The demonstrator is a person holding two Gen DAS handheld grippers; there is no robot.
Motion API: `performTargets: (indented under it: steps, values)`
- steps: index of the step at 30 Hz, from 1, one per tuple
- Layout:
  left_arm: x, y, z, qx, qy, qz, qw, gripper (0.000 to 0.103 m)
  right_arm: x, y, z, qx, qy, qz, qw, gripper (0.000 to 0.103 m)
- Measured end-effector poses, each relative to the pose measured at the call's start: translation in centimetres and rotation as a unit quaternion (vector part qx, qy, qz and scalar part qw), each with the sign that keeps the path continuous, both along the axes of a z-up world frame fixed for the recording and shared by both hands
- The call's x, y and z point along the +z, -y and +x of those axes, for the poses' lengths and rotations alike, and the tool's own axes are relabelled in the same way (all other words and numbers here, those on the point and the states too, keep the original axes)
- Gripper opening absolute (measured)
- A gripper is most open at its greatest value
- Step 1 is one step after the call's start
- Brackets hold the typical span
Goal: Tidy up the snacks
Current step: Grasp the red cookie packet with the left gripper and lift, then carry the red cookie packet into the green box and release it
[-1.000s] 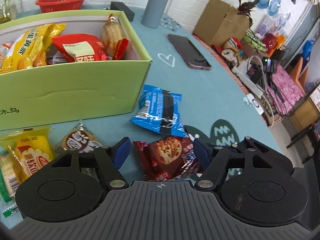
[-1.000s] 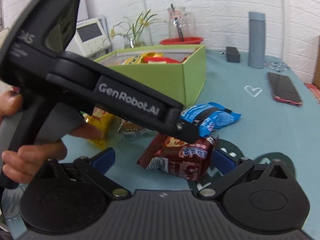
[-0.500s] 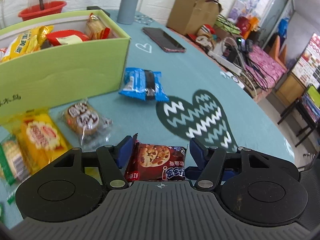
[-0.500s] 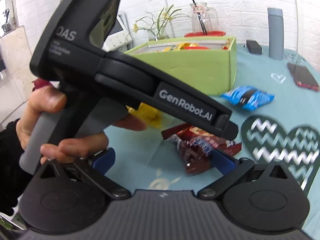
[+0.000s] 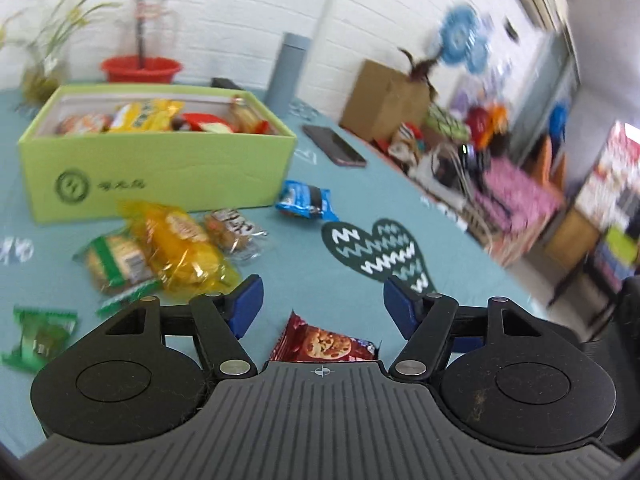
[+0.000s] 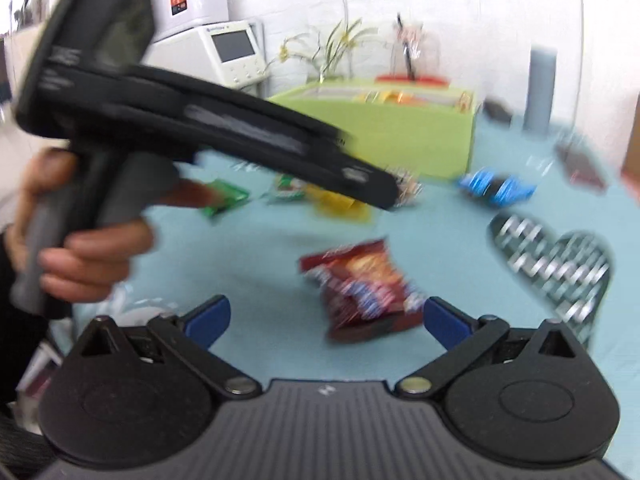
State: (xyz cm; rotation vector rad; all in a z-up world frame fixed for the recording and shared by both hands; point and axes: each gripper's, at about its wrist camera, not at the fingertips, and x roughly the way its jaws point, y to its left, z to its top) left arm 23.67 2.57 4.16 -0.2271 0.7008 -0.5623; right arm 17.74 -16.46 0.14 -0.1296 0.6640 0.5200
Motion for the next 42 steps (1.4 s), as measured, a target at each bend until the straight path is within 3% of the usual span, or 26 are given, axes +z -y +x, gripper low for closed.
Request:
performTargets:
  steps: [3,6,9,12,19,22,23,24,26,32,37,42]
  values:
    - [-1.1,-1.5,-0.2,0.020,-0.057,-0.051,0.9969,0.052,-0.5,-0.4,1.9,0.012,-0.001,-0.006,1.000,0.102]
    - [-2.2,-2.7,-0.5,0.037,-0.088,-0.071,0.9929,0.051,-1.6,-0.4,4.1,0.011,-0.026,-0.002,1.000,0.102]
    - [-2.9,-3.4,-0.9,0.050,-0.102,-0.070,0.9910,0.051,-1.9,-0.6,3.8,0.014,-0.037,0.009,0.999,0.102]
    - [-3.2,-2.6,-0.7,0.031,-0.113,-0.072,0.9905,0.051,-1.5,-0.7,2.4,0.018,-0.030,0.017,0.999,0.102]
    - [-4.3,0.8,-0.3,0.008,-0.132,-0.048,0.9900,0.051,-1.9,-0.3,2.3,0.000,-0.024,-0.010,1.000,0.102]
    - [-5.1,1.2,-0.3,0.015,-0.142,-0.037,0.9891,0.044,-2.5,-0.7,2.3,0.018,-0.022,-0.016,0.999,0.102]
    - [-5.3,1.2,-0.5,0.015,-0.137,-0.037,0.9898,0.039,-2.7,-1.0,2.2,0.024,-0.022,-0.021,0.999,0.099]
    - [-5.3,1.3,-0.6,0.018,-0.134,-0.029,0.9904,0.030,-3.0,-1.4,2.1,0.027,-0.023,-0.026,0.999,0.083]
    - [-5.1,1.6,-0.7,0.031,-0.119,0.000,0.9924,0.020,-2.9,-1.7,1.6,0.019,-0.009,-0.036,0.999,0.076]
    - [-4.2,1.4,-0.3,0.025,-0.121,-0.027,0.9920,0.020,-1.5,-0.9,1.6,0.007,-0.001,-0.030,1.000,0.075]
    - [0.0,1.1,1.7,0.027,-0.070,-0.033,0.9967,0.019,1.5,-0.7,3.8,0.007,0.047,-0.019,0.999,0.076]
    - [4.1,0.3,6.9,0.053,-0.014,-0.018,0.9983,0.019,4.5,-2.4,10.1,0.028,0.099,-0.028,0.994,0.076]
